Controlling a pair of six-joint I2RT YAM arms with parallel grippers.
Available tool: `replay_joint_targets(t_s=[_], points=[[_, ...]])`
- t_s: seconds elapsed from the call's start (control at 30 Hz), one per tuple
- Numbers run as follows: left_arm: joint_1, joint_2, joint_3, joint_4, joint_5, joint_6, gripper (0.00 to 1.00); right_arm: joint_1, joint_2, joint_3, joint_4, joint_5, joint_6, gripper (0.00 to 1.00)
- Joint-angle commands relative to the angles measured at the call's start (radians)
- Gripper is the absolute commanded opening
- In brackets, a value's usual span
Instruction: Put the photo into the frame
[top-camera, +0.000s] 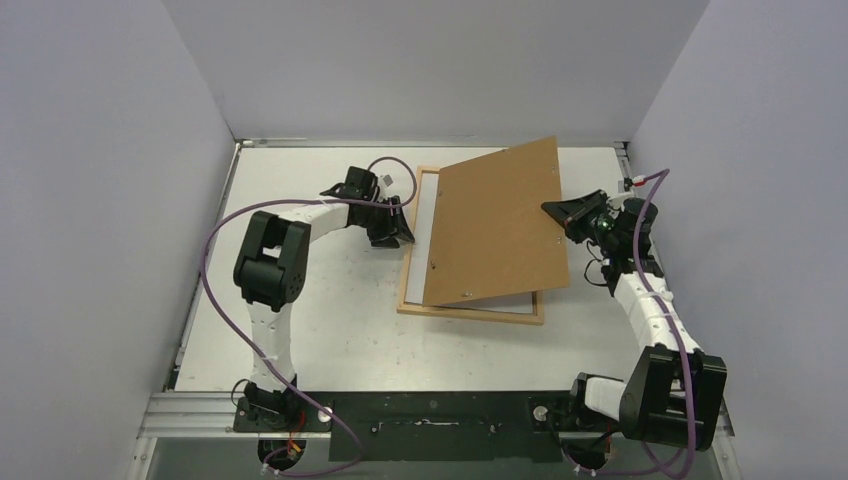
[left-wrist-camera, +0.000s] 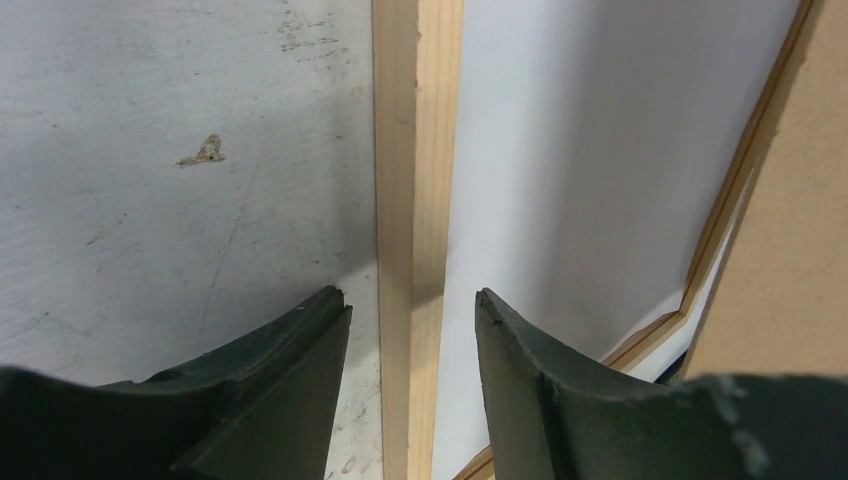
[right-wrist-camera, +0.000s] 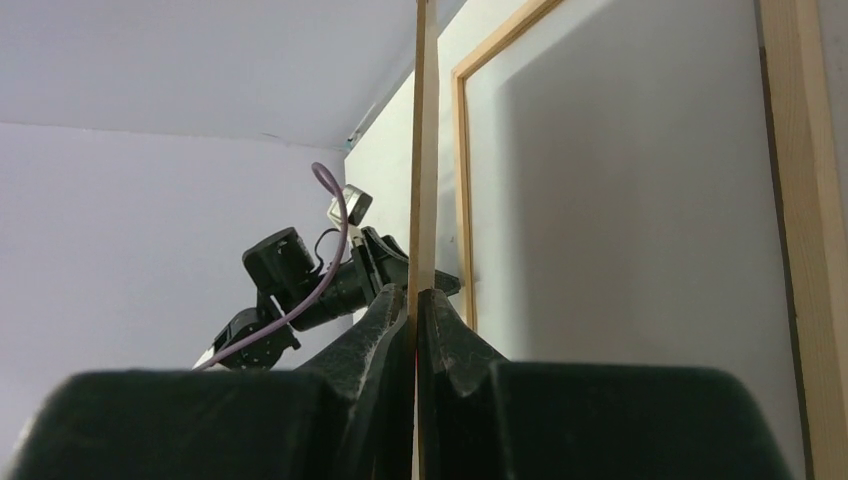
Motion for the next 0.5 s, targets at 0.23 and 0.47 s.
replay_joint_targets(t_s=[0.23,0.47], points=[[-0.022,0.031,0.019,0.099,-0.024,0.036,0.42,0.045,-0.072,-0.021,0.174,-0.033,0.186,0.00],[-0.057,0.070,0.075,0.009,-0.128,0.071,0.37,0.050,-0.130,-0.031,0.033,-0.033,0.104,0.00]])
